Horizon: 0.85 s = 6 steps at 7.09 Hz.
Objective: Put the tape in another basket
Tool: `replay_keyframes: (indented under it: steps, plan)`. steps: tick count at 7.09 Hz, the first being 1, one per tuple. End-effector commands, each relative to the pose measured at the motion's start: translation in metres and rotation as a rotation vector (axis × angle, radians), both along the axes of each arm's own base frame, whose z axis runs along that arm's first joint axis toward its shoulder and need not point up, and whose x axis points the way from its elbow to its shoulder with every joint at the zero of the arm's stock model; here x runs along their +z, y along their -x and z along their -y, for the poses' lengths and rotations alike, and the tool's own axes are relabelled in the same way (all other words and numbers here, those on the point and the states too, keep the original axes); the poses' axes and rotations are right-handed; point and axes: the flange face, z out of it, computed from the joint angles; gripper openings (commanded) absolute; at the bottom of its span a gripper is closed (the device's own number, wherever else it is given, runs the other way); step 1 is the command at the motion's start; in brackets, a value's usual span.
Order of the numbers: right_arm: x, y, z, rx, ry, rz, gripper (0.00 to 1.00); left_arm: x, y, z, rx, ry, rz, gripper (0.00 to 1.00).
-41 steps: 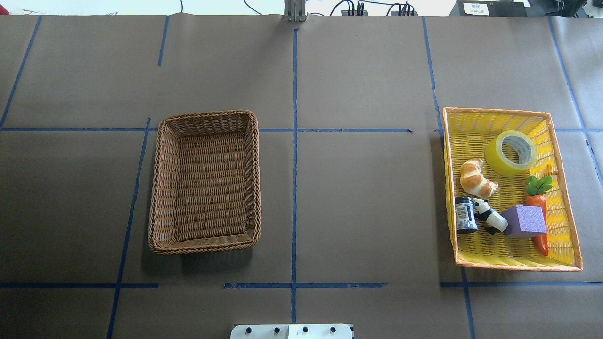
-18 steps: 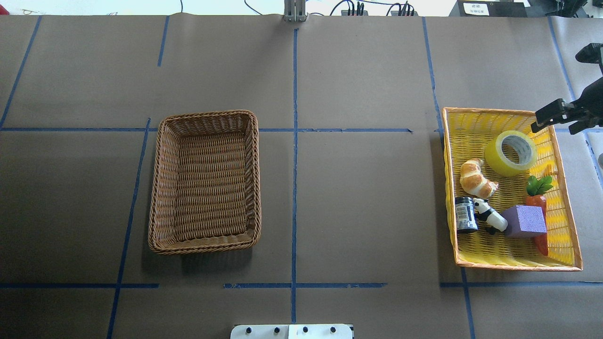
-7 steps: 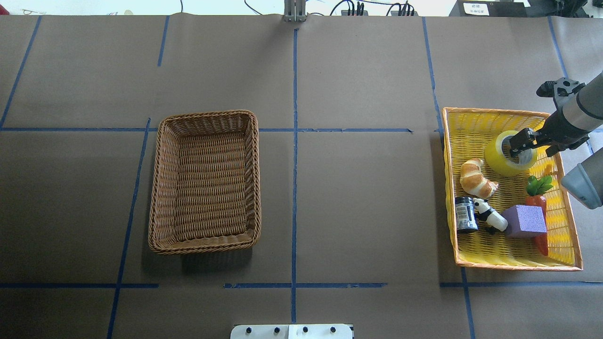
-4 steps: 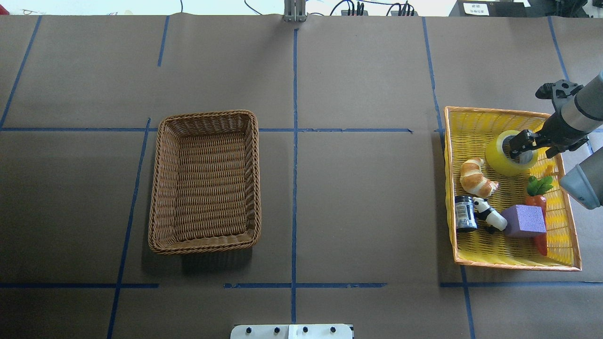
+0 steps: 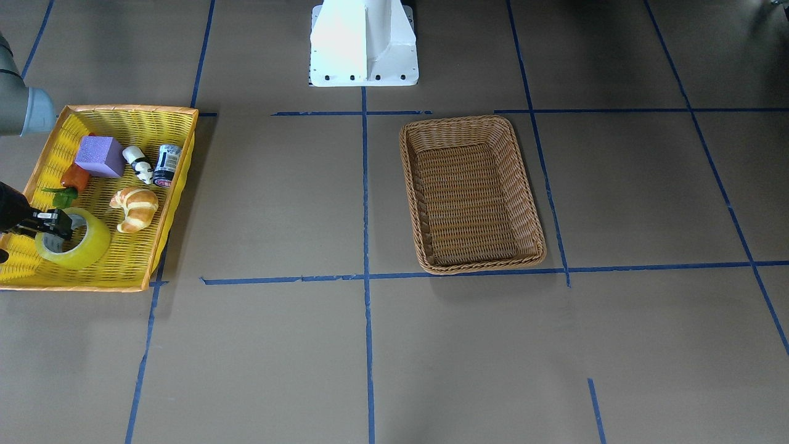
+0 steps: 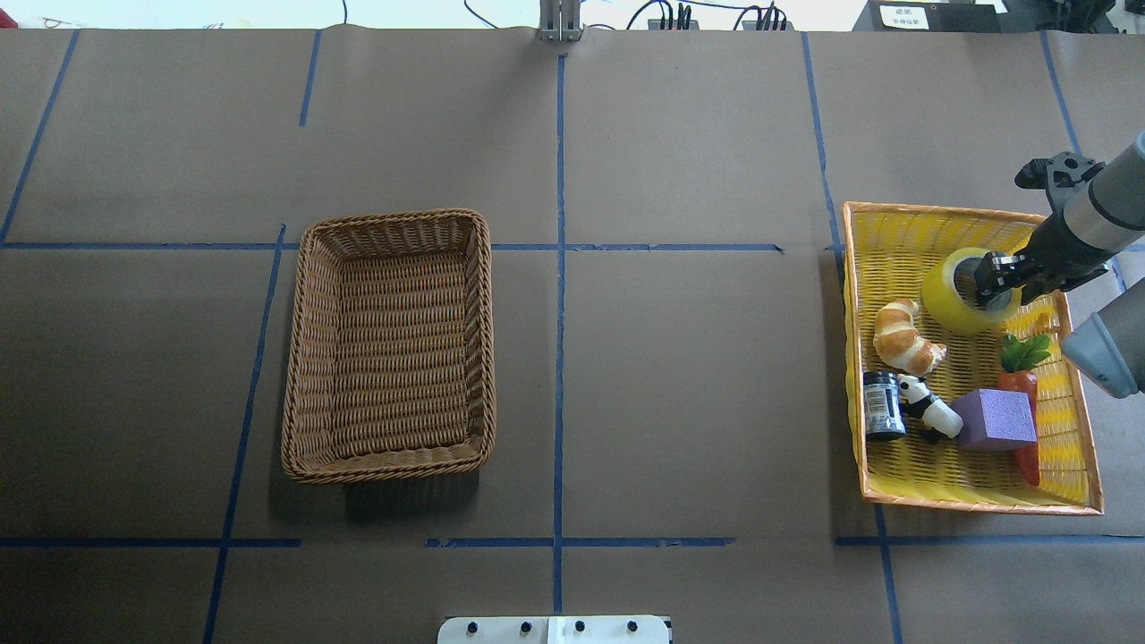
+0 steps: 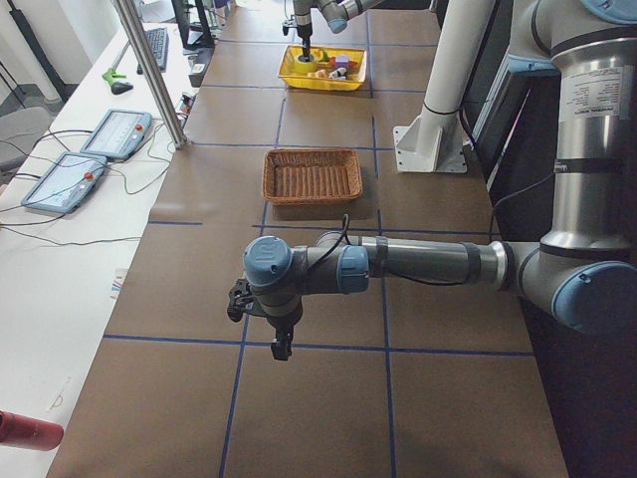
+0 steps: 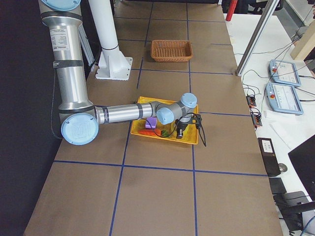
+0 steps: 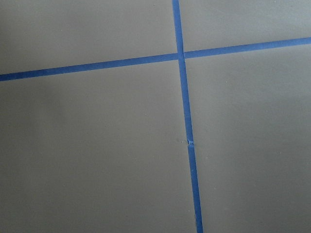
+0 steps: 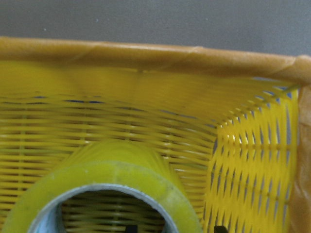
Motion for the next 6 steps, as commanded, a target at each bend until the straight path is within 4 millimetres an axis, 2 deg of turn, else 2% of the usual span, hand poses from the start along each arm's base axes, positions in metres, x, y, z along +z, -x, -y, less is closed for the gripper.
replay_keyframes:
  steps: [1, 3, 4, 5, 6]
  plan:
    - [0.001, 0.002, -0.001, -0.003, 0.001, 0.0, 0.46, 0.0, 0.0, 0.0, -0.001, 0.001, -0.001, 1.0]
    - [-0.003, 0.001, 0.0, -0.002, -0.005, 0.005, 0.15, -0.001, 0.0, -0.001, -0.002, 0.0, -0.001, 1.0]
    - [-0.011, 0.0, 0.0, -0.001, -0.02, 0.013, 0.02, -0.002, 0.0, 0.0, -0.002, -0.001, -0.001, 1.0]
    - [-0.021, -0.002, 0.0, 0.002, -0.037, 0.023, 0.0, -0.002, 0.0, 0.0, -0.002, -0.003, -0.001, 1.0]
    - [-0.041, -0.012, 0.001, 0.018, -0.065, 0.046, 0.0, -0.005, -0.002, 0.0, -0.004, -0.004, -0.024, 1.0]
